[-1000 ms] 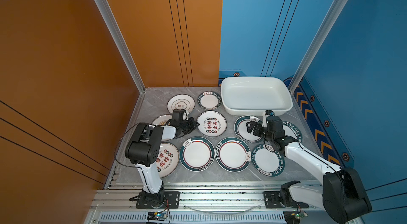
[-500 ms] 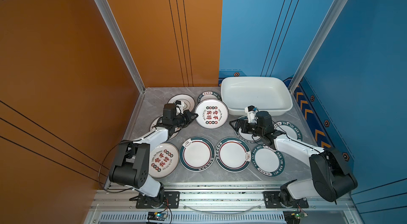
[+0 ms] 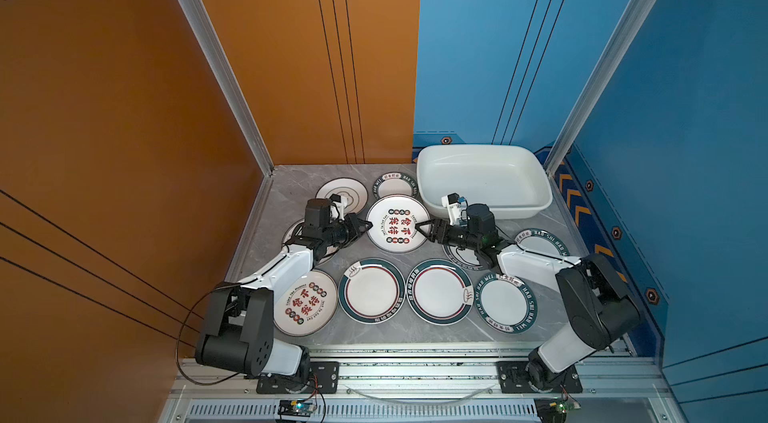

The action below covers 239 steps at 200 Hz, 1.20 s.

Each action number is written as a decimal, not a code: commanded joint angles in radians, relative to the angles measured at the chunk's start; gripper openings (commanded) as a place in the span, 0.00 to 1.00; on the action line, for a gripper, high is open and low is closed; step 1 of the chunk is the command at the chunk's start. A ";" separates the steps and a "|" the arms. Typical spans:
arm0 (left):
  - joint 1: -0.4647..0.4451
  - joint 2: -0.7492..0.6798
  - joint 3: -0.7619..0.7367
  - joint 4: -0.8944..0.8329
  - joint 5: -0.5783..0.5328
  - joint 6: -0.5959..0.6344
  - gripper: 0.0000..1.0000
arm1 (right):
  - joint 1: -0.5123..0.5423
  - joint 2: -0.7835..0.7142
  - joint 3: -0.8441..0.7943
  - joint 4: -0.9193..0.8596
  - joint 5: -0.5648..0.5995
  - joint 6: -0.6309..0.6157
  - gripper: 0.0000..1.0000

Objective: Place the plates into the plastic bin on the countertop
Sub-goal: 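Lift the plate upright with the left gripper while the right gripper grasps its rim, then carry the plate into the white bin with the right gripper while the left draws back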

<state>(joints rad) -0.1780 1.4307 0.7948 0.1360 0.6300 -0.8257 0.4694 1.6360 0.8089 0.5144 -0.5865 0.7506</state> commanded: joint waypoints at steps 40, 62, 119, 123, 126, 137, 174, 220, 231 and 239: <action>-0.013 -0.028 -0.005 0.014 0.002 0.046 0.00 | 0.023 0.064 0.040 0.111 -0.055 0.096 0.27; -0.016 -0.026 -0.003 0.014 0.005 0.052 0.00 | 0.021 0.068 0.045 0.103 -0.056 0.096 0.14; -0.018 -0.059 0.002 -0.028 -0.004 0.097 0.31 | -0.041 0.031 0.145 -0.091 -0.028 0.022 0.00; -0.018 -0.063 0.002 -0.035 -0.008 0.101 0.35 | -0.048 0.028 0.159 -0.112 -0.024 0.013 0.00; -0.018 -0.067 0.002 -0.039 -0.010 0.103 0.38 | -0.054 0.024 0.169 -0.127 -0.022 0.007 0.00; -0.015 -0.079 0.001 -0.054 -0.017 0.112 0.46 | -0.077 0.016 0.215 -0.187 -0.006 -0.013 0.00; -0.001 -0.132 -0.020 -0.086 -0.042 0.145 0.67 | -0.190 0.015 0.374 -0.347 0.051 -0.029 0.00; 0.032 -0.214 -0.072 -0.122 -0.128 0.172 0.98 | -0.339 0.099 0.565 -0.460 0.145 0.004 0.00; 0.048 -0.226 -0.082 -0.124 -0.139 0.165 0.98 | -0.367 0.138 0.615 -0.472 0.154 0.018 0.00; 0.060 -0.233 -0.091 -0.120 -0.139 0.160 0.98 | -0.385 0.167 0.656 -0.481 0.155 0.023 0.00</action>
<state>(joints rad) -0.1516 1.2251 0.7345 0.0452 0.5453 -0.6758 0.1272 1.7306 1.3602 0.0845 -0.4774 0.7559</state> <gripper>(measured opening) 0.977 0.089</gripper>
